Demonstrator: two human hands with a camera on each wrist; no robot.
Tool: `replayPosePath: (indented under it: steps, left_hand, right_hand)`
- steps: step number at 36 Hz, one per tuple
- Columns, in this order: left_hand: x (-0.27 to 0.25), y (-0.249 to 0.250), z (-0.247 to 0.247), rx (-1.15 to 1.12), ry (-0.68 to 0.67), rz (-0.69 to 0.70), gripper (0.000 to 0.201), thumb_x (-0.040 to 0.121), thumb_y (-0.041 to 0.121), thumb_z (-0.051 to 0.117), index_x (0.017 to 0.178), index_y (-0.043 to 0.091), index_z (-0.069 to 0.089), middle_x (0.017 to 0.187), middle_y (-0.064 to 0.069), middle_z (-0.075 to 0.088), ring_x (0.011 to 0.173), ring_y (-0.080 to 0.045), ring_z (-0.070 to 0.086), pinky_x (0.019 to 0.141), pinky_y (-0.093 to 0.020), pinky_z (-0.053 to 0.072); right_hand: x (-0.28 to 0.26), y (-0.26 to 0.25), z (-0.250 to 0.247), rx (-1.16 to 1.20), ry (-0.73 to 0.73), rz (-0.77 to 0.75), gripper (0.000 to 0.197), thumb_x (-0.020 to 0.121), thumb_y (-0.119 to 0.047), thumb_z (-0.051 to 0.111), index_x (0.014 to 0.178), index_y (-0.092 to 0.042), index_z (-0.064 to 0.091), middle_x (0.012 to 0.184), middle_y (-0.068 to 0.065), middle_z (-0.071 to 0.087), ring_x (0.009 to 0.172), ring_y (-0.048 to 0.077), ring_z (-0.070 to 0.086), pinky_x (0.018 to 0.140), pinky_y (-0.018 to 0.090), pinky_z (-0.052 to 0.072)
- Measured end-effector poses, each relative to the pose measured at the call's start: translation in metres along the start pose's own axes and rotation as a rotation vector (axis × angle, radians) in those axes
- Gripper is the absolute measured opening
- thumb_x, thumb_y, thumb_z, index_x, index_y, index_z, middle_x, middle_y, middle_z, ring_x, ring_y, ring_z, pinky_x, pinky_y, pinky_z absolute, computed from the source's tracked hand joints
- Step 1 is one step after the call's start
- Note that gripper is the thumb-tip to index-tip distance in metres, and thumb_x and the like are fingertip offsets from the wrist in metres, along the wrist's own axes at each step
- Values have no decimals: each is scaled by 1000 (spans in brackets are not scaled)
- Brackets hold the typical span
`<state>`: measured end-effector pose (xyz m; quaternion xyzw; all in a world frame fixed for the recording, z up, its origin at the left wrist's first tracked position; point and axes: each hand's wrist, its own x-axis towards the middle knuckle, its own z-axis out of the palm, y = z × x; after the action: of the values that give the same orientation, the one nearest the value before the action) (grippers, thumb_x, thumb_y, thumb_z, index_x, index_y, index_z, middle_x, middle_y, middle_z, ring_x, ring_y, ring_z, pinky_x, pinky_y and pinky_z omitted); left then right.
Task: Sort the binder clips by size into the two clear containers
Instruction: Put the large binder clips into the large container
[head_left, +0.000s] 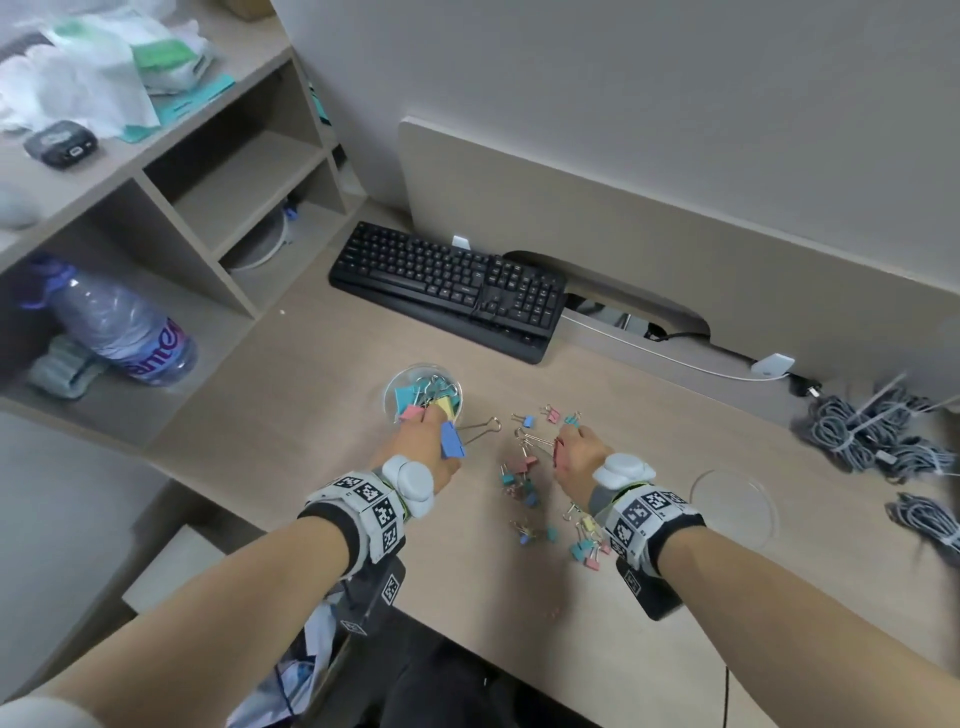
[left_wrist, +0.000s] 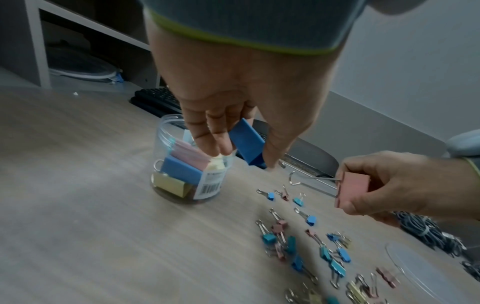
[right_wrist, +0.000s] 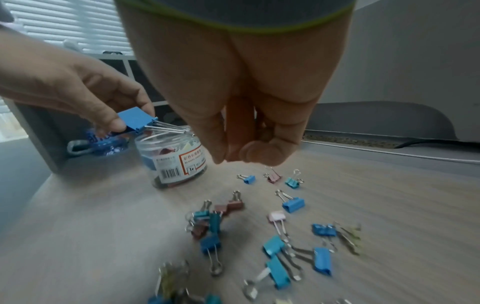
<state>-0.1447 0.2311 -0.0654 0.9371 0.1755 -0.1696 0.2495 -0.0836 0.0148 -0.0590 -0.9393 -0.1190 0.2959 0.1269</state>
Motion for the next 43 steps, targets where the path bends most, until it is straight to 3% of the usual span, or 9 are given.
replayPosePath:
  steps: [2,7,10,18,23,30,33,37,43]
  left_hand:
    - [7,-12,-16,6,34,-17,46,82,29,69,119,13,47,117,-8,57,90,-26,56,73,-34,49]
    - [26,-38,-43,4,69,-29,51,83,21,70,127,10,48,125,-10,54,113,-30,52,86,-33,44]
    - [39,-50,-54,10,80,-28,51,82,21,70,130,13,52,129,-10,46,116,-28,48,98,-33,42]
    - [66,-55,-57,148,-32,-28,57,82,32,67,134,21,47,121,-8,38,114,-27,40,92,-35,47]
    - [68,-60,-52,148,-64,-20,66,79,48,68,133,18,45,123,-9,38,113,-29,41,95,-39,46]
    - [68,-71,-59,27,-92,-73,39,87,37,61,113,9,53,122,-8,41,94,-33,57,80,-35,49]
    - [69,-65,-62,15,-94,-132,36,90,32,57,115,8,48,118,-10,48,93,-37,60,75,-36,46]
    - [70,-63,-60,-50,-75,-190,34,89,24,56,116,10,40,106,-14,63,86,-38,63,74,-40,54]
    - [72,-61,-56,-234,-195,-269,45,84,8,56,127,11,42,102,-14,66,82,-34,70,77,-45,60]
  right_hand:
    - [8,-16,-5,40,1,1,40,92,-16,54,129,-4,45,131,17,48,118,32,50,92,34,41]
    - [21,-52,-9,191,215,19,18,91,-11,49,108,-5,50,94,13,61,76,28,54,70,37,48]
    - [27,-71,-15,274,246,51,22,91,-15,54,110,-7,46,83,8,56,73,29,56,69,43,51]
    - [48,-102,-24,407,154,38,35,84,-18,68,112,-14,46,90,5,59,74,25,56,64,31,46]
    - [64,-120,-17,462,108,52,32,82,-17,68,107,-15,47,87,8,61,69,26,56,61,35,48]
    - [84,-153,2,366,68,70,33,79,-23,68,106,-11,53,109,11,52,83,32,61,76,45,54]
    - [86,-153,9,175,63,21,44,83,-33,68,114,-7,51,117,10,41,83,28,54,78,35,48]
    - [83,-145,12,-11,60,-95,42,88,-34,60,119,-10,44,115,11,41,89,35,60,75,40,50]
    - [88,-139,14,21,68,-127,34,88,-31,55,116,-16,46,113,7,43,85,32,57,75,40,51]
